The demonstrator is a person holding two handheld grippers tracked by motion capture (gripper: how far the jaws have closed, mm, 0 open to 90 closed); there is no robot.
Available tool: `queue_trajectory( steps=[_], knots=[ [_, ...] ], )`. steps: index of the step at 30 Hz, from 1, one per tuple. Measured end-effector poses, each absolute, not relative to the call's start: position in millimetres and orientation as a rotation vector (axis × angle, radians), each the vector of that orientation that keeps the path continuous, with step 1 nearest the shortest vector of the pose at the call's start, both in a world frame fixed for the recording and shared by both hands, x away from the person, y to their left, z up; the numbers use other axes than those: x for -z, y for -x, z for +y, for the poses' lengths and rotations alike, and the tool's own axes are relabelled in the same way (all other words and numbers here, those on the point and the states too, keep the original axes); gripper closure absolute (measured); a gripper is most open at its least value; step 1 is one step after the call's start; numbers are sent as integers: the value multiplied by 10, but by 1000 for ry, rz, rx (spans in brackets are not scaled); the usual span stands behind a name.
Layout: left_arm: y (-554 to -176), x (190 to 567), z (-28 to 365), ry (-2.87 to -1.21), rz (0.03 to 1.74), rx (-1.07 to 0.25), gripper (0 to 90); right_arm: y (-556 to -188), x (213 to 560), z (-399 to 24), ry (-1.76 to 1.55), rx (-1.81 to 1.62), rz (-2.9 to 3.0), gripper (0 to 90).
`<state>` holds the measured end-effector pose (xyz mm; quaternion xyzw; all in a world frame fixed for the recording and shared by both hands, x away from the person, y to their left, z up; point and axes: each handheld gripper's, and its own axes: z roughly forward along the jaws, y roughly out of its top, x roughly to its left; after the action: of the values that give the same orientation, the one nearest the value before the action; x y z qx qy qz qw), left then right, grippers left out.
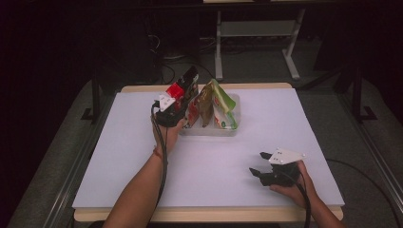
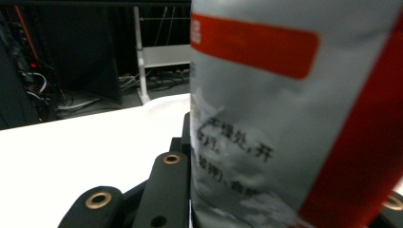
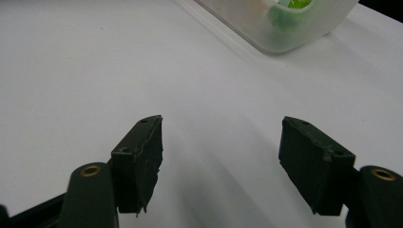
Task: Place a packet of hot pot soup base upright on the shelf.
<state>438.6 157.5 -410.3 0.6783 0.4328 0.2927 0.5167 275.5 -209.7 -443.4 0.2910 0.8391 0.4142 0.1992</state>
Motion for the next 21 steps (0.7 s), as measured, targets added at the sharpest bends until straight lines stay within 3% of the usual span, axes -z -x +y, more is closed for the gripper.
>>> queue_trajectory(
  steps=[2,21],
  knots=[
    [-4390,4090,1601,-1626,1037,-656,707,-2752,4436,-2092,-813,-1157,2349,309],
    [-4292,4053,1715,-1714,974,-670,610,-2751,4429,-2104,-813,-1164,2348,309]
  ],
)
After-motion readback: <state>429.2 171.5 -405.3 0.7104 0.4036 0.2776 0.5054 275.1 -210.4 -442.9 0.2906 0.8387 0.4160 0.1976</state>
